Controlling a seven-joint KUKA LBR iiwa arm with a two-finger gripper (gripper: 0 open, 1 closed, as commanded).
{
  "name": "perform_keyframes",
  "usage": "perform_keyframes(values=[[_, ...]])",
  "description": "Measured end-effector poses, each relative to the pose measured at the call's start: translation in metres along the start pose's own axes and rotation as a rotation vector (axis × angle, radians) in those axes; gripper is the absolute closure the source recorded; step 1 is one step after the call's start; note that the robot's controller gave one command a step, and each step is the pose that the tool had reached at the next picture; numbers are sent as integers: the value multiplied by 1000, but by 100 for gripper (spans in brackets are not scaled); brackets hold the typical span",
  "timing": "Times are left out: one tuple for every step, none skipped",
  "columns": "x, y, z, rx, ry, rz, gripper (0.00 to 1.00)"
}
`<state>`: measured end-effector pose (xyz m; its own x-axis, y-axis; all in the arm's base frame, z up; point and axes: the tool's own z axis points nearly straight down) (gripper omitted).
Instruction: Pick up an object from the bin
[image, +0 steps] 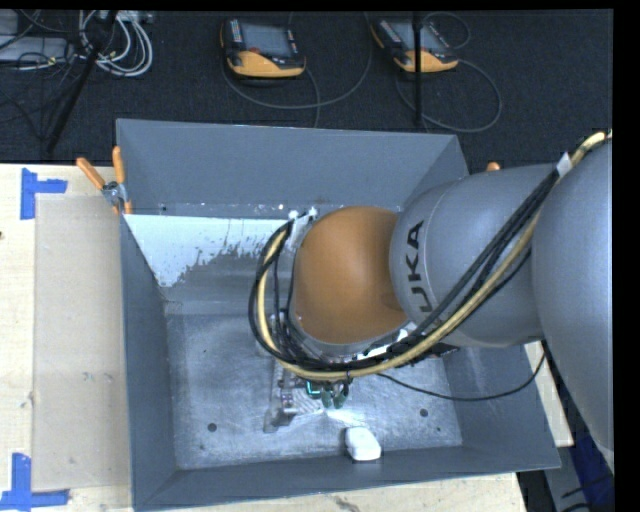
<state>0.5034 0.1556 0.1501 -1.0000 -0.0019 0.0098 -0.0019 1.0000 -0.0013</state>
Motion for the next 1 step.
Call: perform_keyframes(values=[[-2,-1,-4,-1,-7,4,0]])
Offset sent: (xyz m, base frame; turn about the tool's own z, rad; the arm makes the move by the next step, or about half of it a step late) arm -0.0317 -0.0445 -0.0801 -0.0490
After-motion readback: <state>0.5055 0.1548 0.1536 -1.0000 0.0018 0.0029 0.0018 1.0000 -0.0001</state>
